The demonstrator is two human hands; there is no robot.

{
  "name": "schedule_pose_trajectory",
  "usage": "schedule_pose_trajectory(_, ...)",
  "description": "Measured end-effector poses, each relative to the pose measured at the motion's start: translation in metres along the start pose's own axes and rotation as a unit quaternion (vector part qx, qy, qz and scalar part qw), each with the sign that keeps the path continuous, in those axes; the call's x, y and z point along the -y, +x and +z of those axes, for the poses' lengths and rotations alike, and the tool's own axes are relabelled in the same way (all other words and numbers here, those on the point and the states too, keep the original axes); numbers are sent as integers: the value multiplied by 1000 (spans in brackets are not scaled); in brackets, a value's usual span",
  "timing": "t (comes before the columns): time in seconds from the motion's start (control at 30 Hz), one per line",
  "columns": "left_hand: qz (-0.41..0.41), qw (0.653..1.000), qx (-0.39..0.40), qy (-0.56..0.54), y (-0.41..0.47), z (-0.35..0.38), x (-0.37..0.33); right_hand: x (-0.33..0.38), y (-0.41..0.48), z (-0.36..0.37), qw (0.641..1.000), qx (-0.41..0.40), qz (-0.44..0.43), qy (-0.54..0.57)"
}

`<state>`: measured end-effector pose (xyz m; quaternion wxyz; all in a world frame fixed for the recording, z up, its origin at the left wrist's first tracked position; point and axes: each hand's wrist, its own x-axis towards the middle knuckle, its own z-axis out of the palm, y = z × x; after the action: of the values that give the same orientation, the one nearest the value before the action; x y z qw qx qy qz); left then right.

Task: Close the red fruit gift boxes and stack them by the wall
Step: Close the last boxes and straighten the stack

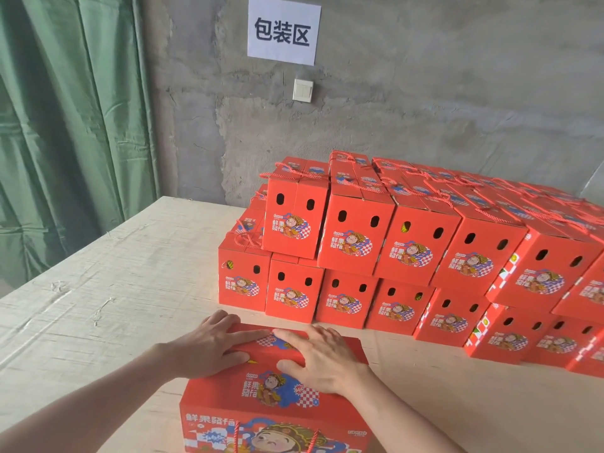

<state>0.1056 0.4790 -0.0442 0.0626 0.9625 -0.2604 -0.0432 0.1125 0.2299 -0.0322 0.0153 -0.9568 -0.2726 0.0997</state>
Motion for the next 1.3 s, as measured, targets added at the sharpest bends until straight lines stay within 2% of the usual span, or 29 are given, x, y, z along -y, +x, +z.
schedule_pose_trajectory(0.23,10,1000,17,-5,0,3,5,1,5,3,1000,10,-8,1)
schedule_pose_trajectory(0.3,16,999,20,-34,-1,4,10,-1,4,3,1000,21,-20,-9)
schedule_pose_trajectory(0.4,-3,991,8,-135,-6,9,18,-2,4,0,999,29,-35,-18)
schedule_pose_trajectory(0.47,-15,979,-30,-201,-15,15,23,-3,4,-1,998,31,-46,-24)
schedule_pose_trajectory(0.57,-24,951,-132,-278,-28,25,23,-4,4,-4,998,29,-48,-33)
schedule_pose_trajectory(0.67,-67,899,-253,-352,-32,35,17,-4,4,-6,997,41,-48,-45)
schedule_pose_trajectory(0.73,-77,881,-250,-395,-33,36,16,-3,4,-9,996,48,-53,-56)
schedule_pose_trajectory(0.87,-21,930,-152,-335,-38,26,30,-3,4,-11,994,49,-73,-59)
schedule_pose_trajectory(1.03,-28,954,-86,-286,-45,23,30,-4,-1,-9,996,43,-75,-20)
schedule_pose_trajectory(1.13,-61,982,-108,-145,-46,17,26,-1,-1,-10,995,43,-81,-39)
schedule_pose_trajectory(1.23,-91,981,-166,-44,-25,2,-4,0,0,-11,995,34,-86,-47)
schedule_pose_trajectory(1.3,-109,984,-141,-23,-1,1,-34,-1,-1,-8,995,27,-78,-54)
